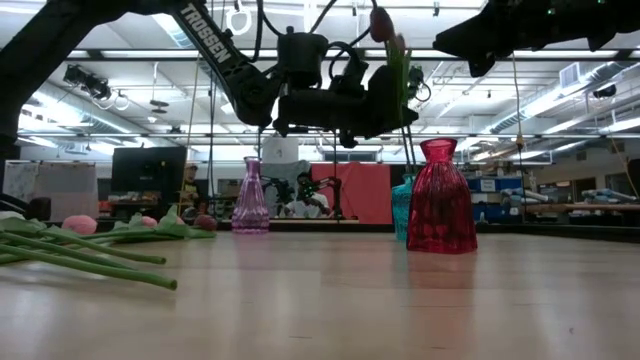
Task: Sort flowers into vase by color
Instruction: Put the right red tulip into the blue vase, then put the red tulip into the blue vase
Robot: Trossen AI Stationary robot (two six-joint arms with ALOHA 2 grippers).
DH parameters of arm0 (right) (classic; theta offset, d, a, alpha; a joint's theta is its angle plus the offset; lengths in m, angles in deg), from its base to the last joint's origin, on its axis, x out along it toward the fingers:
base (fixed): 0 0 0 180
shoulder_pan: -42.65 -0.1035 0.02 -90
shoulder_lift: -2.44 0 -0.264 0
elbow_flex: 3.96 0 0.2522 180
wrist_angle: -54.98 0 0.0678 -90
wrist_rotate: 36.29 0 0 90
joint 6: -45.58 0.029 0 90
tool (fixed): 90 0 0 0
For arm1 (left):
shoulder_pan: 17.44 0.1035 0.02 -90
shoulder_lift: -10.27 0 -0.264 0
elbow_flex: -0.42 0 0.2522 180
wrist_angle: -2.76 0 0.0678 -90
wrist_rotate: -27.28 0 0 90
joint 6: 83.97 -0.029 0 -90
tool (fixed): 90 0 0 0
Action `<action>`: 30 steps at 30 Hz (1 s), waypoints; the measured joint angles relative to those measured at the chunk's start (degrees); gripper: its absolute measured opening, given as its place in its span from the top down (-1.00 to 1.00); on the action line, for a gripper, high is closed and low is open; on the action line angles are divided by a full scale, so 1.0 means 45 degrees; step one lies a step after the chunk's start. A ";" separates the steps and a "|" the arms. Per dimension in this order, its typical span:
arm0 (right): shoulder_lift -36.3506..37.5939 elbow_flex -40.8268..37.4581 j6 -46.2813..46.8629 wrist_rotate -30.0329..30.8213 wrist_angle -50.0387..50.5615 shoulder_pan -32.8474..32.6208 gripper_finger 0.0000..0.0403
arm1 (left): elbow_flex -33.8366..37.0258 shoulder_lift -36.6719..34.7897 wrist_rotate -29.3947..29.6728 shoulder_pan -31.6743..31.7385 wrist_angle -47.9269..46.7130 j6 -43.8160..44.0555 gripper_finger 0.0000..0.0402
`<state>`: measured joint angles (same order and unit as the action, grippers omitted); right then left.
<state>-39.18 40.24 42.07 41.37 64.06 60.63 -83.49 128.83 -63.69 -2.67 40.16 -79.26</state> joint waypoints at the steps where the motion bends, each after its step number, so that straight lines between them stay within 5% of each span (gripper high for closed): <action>1: 0.0000 0.0000 0.0000 0.0000 -0.0003 0.0000 0.55 | 0.0000 0.0000 0.0004 0.0000 -0.0090 0.0000 0.45; 8: 0.0000 0.0000 -0.0019 -0.0326 0.0010 0.0000 0.55 | 0.0000 -0.0256 0.0052 0.0029 -0.1550 -0.0799 0.30; 21: 0.0000 0.0000 -0.0019 -0.0604 0.0024 -0.0073 0.55 | 0.0010 -0.2914 0.0281 0.0034 -0.7926 -0.2288 0.29; 30: 0.0000 0.0000 0.0180 -0.0620 -0.0172 -0.0073 0.55 | 0.0019 -0.3118 0.0398 0.0017 -0.8563 -0.2229 0.29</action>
<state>-39.18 40.24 42.88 38.58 63.28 60.30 -83.41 114.80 -61.90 -2.60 1.63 -89.29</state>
